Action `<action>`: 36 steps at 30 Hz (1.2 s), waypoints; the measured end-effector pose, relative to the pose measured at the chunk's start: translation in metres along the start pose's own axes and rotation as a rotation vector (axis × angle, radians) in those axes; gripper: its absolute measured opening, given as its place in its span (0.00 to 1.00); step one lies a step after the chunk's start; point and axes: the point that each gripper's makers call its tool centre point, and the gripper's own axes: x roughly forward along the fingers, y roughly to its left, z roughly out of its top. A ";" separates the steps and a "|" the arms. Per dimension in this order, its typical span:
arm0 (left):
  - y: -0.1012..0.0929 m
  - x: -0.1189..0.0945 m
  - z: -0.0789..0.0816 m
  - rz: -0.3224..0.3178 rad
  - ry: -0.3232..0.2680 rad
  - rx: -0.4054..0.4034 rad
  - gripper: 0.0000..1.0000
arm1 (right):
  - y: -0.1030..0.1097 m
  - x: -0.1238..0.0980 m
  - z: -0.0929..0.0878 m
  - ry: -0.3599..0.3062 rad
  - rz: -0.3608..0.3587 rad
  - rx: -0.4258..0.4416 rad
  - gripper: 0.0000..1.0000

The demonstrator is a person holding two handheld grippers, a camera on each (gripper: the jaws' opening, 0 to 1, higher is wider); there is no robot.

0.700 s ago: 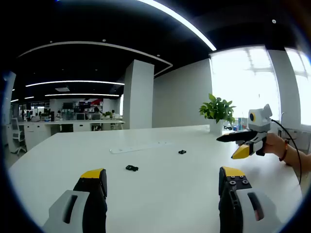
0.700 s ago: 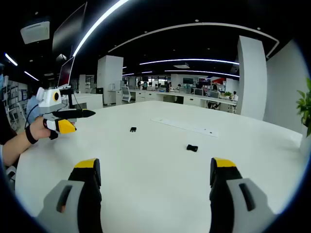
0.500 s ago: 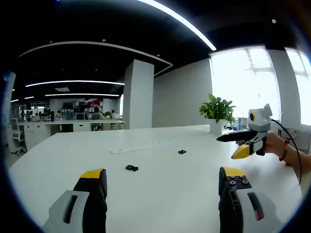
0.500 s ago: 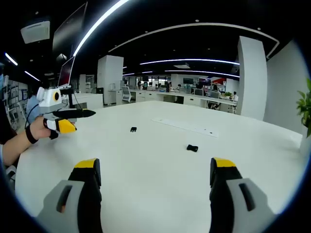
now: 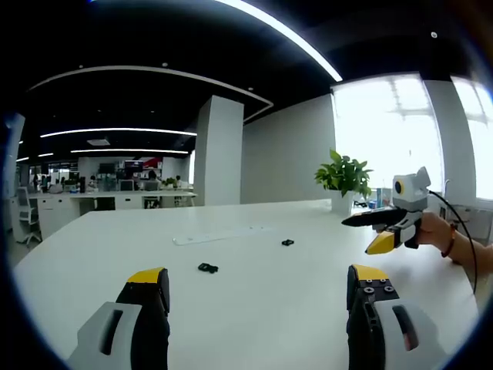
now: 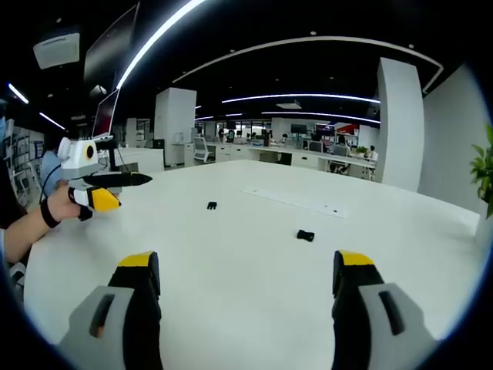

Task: Snap the two parts of the plastic buckle together until the buckle closes and remains connected.

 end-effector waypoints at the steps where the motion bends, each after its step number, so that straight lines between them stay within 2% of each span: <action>1: 0.000 0.000 0.000 0.000 -0.001 0.000 0.98 | 0.000 0.000 0.000 -0.001 0.000 0.001 0.93; 14: 0.000 0.000 -0.001 0.002 0.001 0.001 0.97 | -0.002 0.003 0.000 0.004 0.001 -0.003 0.93; 36: 0.001 0.001 0.000 -0.004 0.002 -0.001 0.98 | 0.008 -0.002 -0.002 -0.002 0.010 0.002 0.93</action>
